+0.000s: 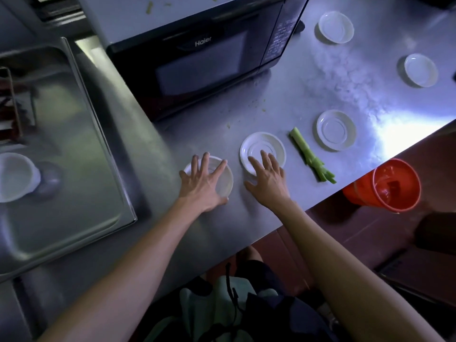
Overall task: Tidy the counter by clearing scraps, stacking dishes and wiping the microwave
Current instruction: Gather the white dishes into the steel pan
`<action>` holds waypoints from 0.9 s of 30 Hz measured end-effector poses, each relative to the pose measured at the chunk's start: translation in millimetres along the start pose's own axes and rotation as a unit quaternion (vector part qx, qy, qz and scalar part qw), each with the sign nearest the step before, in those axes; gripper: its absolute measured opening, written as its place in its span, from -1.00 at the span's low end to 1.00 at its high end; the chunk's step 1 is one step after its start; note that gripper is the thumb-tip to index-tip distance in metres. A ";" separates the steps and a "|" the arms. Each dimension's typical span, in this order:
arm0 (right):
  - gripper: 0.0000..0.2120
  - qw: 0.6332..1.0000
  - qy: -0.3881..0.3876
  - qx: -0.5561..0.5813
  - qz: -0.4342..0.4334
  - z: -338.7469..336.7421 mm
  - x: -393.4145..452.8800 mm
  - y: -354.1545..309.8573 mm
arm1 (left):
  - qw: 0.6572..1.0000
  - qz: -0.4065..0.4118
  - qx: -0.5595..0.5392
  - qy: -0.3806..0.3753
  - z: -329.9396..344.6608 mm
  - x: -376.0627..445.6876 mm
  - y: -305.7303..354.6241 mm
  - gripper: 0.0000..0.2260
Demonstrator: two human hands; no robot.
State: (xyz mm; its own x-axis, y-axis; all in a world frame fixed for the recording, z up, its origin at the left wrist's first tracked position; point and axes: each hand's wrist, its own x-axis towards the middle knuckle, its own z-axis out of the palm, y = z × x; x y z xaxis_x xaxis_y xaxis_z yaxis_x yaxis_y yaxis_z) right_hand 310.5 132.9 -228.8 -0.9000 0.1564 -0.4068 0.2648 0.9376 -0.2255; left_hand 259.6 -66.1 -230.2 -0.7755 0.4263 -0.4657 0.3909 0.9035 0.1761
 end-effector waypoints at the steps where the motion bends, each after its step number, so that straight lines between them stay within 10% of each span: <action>1: -0.25 1.000 -0.002 -0.008 0.003 -0.9 5.5 2.0 | 1.000 -0.005 0.000 -0.004 -0.4 1.1 1.1 -0.01; 13: 0.17 0.992 -0.075 -0.065 -0.074 -18.1 77.0 25.8 | 0.996 -0.091 -0.005 0.020 -14.6 17.0 25.6 0.00; 27: 0.08 0.980 -0.015 -0.089 -0.177 -56.5 97.1 1.7 | 0.984 -0.156 -0.033 0.083 -40.1 14.7 10.0 0.01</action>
State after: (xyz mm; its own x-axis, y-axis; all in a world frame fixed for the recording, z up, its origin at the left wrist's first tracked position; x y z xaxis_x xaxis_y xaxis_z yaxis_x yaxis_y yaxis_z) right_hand 204.1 167.3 -218.6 -0.9132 -0.1959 -0.3575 -0.1298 0.9711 -0.2005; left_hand 232.2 -48.9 -200.5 -0.9249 0.1247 -0.3591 0.0925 0.9901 0.1056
